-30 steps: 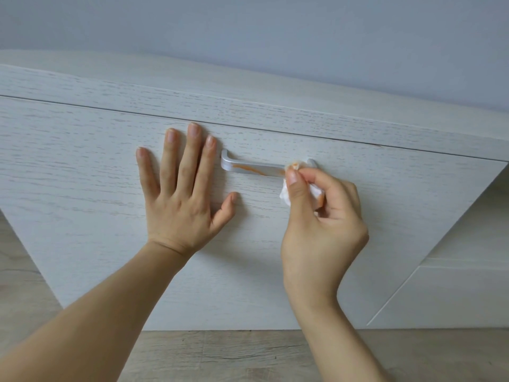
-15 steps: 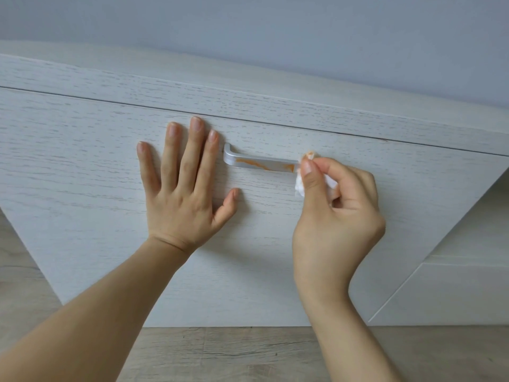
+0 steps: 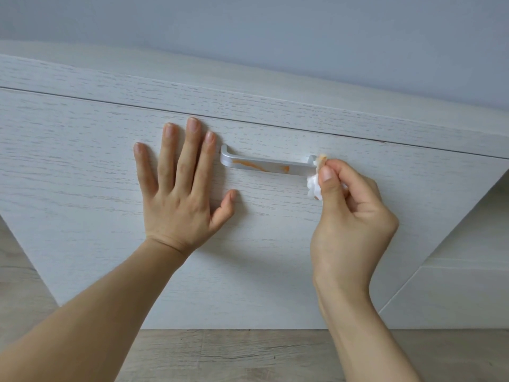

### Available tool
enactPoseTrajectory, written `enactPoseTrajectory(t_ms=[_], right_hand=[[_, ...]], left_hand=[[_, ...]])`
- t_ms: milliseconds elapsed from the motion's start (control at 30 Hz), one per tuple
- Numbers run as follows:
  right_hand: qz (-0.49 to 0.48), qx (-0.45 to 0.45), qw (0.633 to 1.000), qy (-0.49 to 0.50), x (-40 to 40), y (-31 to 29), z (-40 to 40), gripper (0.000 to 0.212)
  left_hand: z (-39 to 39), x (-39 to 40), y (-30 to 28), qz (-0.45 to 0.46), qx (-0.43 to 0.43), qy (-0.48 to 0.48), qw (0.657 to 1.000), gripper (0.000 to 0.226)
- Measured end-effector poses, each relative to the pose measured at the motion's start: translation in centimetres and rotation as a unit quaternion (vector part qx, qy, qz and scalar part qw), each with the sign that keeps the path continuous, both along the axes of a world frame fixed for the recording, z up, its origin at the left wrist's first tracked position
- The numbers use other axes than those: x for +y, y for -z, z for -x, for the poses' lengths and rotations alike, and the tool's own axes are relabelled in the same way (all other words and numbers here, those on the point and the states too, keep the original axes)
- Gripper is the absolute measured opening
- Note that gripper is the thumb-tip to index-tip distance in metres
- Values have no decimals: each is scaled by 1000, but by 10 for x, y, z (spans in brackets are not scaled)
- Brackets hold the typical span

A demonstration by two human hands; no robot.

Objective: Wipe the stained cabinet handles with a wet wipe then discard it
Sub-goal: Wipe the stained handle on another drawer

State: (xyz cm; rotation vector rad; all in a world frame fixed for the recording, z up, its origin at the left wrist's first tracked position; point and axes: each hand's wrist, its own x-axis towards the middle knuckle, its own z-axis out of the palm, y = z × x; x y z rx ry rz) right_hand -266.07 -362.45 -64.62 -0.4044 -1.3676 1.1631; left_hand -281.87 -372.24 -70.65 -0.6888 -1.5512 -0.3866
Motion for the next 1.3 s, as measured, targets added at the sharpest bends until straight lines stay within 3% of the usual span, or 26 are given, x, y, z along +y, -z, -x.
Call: enactPoseTrajectory(t_ms=[167,333,500,1100,1300], right_hand=[[5,-11,1000,-25,4,-1,-1,15],[-82,33,995,40,-13,2,-4,13],[-194,3,977,88,-23,8,12,7],[-184,2,979,87,-16,10,2,9],[-252,-9,964,89,-22,9,16,4]], left_hand=[[-1,0,0,3,-8,8,1000,75],[0,2,0,0,4,5,1000,75],[0,1,0,-6,11,7,1000,76],[-1,-1,-1,-2,-4,18,1000,72],[-1,-1,0,-4,-1,16,1000,72]])
